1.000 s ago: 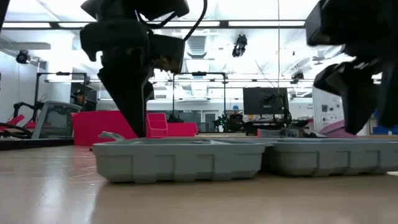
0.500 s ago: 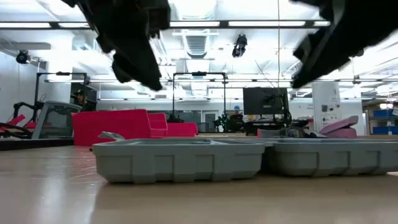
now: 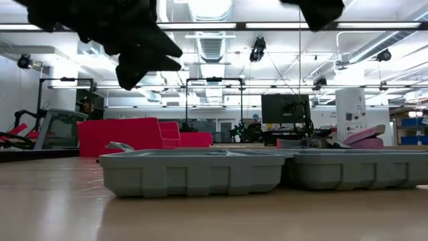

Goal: Prefit tool cases
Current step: Put the yellow screwdriver into the prefit tool case

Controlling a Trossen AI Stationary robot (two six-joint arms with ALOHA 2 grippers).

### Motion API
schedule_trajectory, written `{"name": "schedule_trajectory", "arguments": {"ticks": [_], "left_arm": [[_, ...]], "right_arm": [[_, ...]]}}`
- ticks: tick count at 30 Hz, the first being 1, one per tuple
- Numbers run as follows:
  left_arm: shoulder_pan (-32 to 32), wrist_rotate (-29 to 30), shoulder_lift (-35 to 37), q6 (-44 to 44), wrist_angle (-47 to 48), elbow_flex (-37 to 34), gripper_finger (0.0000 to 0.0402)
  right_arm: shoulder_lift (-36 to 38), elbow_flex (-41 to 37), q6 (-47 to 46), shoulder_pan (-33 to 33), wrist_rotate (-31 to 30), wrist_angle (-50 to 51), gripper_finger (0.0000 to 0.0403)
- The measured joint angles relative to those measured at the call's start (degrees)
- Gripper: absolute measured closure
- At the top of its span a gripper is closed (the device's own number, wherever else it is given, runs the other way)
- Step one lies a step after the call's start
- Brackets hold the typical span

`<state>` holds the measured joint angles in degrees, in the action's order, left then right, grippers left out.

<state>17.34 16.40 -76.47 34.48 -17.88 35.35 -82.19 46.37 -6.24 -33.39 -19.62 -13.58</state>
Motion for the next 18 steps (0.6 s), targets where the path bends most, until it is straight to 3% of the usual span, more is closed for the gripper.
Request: {"name": "schedule_trajectory", "arguments": {"ticks": [5,12,18], "left_arm": [[0.0,5.51,0.0,-3.41,-9.08,-2.55,0.0285],[-0.02,9.19,-0.42,-8.5,-11.27,-1.94,0.0282],[-0.1,13.72,-2.11,-8.04,-11.47,-1.63,0.0285]], "right_arm": [[0.5,-3.63,5.56,0.14,0.59,-10.23,0.022],[0.53,-9.03,6.67,2.15,-0.42,-17.27,0.022],[0.45,-18.71,7.91,4.35,-2.05,-37.3,0.022]]}}
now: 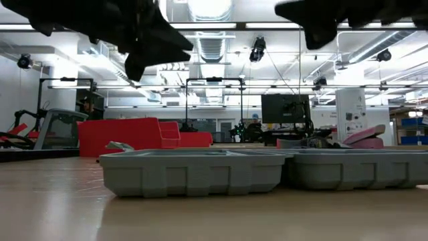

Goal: Prefit tool cases
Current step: Put the yellow screwdriver into the prefit tool case

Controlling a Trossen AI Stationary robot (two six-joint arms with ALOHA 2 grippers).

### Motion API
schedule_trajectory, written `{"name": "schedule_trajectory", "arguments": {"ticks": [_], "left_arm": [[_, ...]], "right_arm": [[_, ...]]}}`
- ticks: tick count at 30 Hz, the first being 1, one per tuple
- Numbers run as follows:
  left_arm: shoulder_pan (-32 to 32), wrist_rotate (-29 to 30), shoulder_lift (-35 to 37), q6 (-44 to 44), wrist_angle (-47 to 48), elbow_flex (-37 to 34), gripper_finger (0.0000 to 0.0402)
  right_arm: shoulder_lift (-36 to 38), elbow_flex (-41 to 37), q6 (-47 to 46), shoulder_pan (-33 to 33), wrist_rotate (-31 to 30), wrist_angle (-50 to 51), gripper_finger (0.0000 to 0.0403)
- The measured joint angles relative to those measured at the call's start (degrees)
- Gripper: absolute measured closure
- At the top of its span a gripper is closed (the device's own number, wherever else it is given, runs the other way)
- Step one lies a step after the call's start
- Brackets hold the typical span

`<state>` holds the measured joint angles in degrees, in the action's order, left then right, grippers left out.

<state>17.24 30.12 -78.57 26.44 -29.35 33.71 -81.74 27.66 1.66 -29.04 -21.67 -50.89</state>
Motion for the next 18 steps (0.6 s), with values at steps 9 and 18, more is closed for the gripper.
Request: {"name": "schedule_trajectory", "arguments": {"ticks": [9,18], "left_arm": [[-0.09,8.42,-6.07,4.49,-2.54,0.27,0.0284],[-0.97,9.73,-10.55,10.25,-2.24,1.19,0.0284]], "right_arm": [[-0.08,-7.21,-6.07,3.78,-1.02,-6.14,0.022],[-0.21,-9.22,-6.02,5.2,-6.95,-5.21,0.022]]}}
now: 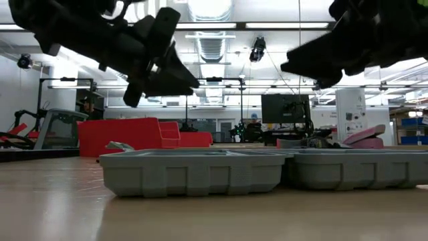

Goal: Prefit tool cases
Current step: Put the yellow screwdriver into the prefit tool case

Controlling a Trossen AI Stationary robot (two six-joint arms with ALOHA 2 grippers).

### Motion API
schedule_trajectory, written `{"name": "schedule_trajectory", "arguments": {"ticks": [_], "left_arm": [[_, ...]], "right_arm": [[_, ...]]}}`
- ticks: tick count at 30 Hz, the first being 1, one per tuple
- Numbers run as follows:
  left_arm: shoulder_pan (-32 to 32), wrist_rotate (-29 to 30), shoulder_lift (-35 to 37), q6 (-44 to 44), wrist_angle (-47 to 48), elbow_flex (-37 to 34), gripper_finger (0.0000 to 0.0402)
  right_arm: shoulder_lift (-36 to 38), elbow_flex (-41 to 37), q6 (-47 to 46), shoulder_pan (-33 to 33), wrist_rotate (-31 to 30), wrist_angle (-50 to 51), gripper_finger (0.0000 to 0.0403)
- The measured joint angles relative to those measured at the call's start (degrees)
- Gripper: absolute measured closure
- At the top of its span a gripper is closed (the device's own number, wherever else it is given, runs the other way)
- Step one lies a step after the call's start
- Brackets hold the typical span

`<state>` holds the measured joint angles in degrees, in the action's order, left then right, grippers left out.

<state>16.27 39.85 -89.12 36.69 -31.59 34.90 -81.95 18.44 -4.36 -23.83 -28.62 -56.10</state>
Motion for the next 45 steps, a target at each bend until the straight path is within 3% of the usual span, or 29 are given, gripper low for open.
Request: {"name": "schedule_trajectory", "arguments": {"ticks": [7,12,17,24,28,38,42,45], "left_arm": [[-0.15,0.16,-0.07,-1.43,-1.21,-0.01,0.0287],[0.5,0.14,-0.09,-7.93,-6.25,-0.01,0.028],[0.57,0.02,-0.09,-13.2,-11.05,-0.01,0.0276],[0.45,0.08,-0.09,-13.92,-11.11,-0.03,0.0286],[0.2,0.01,-0.09,-10.77,-10.21,-0.12,0.0287],[0.05,-1.41,-0.33,-5.73,-10.31,-0.05,0.0287],[0.09,-1.5,-0.33,-5.62,-8.49,-0.05,0.0288],[0.06,-1.54,-0.33,-0.46,-4.94,-0.04,0.0288]], "right_arm": [[0.0,-0.36,-0.02,1.33,0.0,-0.2,0.022],[-0.02,-1.7,0.44,1.29,2.51,-3.69,0.0222],[-0.02,-4.07,0.27,1.26,3.54,-7.54,0.0241],[-0.02,-6.49,-5.26,1.26,3.09,-7.22,0.0269],[-0.02,-6.83,-9.49,1.25,3.09,-7.26,0.0281],[-0.02,-3.8,-8.51,0.89,3.06,-6.97,0.0305],[-0.02,-2.25,-8.61,0.89,2.87,-2.77,0.0312],[-0.02,-0.97,-10.36,0.87,0.28,3.62,0.0317]]}}
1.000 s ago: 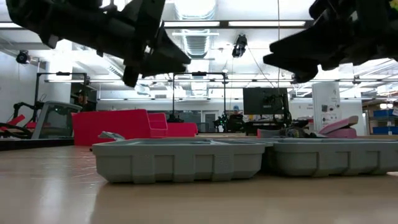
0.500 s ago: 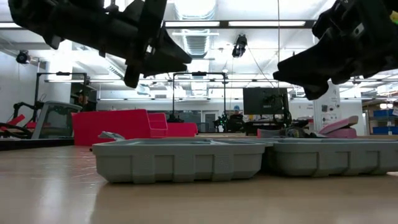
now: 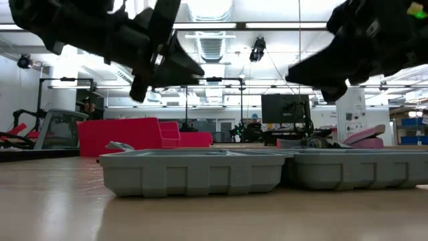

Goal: Prefit tool cases
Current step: Put the yellow screwdriver into the prefit tool case

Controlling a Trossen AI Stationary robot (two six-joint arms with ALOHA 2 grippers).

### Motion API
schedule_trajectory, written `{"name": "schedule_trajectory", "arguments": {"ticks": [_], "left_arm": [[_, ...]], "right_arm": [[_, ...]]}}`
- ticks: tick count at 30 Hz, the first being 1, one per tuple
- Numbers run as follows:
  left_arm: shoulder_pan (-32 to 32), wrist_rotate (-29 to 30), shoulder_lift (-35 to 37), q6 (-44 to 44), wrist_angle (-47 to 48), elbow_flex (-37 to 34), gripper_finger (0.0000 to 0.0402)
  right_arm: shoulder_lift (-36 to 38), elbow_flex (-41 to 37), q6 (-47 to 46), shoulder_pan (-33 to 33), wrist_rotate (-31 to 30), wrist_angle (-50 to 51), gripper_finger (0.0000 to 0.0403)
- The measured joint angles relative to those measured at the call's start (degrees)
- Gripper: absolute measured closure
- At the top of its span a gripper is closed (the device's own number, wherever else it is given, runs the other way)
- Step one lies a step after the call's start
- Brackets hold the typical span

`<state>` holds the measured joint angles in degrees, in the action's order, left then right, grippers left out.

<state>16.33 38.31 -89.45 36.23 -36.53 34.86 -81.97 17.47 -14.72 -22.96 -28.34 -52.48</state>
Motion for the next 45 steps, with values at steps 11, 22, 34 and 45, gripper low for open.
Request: {"name": "schedule_trajectory", "arguments": {"ticks": [11,22,34,45], "left_arm": [[-3.03,-5.51,0.0,9.31,10.21,0.01,0.0288],[-12.08,-21.38,0.0,9.86,14.56,0.01,0.0287],[-13.56,-32.4,0.0,10.8,15.67,0.08,0.0287],[-8.37,-42.48,0.02,10.18,27.63,4.12,0.0287]], "right_arm": [[0.0,1.04,-3.42,2.13,-7.93,10.32,0.0338],[0.0,1.04,-0.32,6.53,-5.44,13.35,0.03],[0.22,8.68,6.78,15.19,17.61,28.05,0.0245],[0.22,9.54,9.83,15.13,31.57,29.28,0.0245]]}}
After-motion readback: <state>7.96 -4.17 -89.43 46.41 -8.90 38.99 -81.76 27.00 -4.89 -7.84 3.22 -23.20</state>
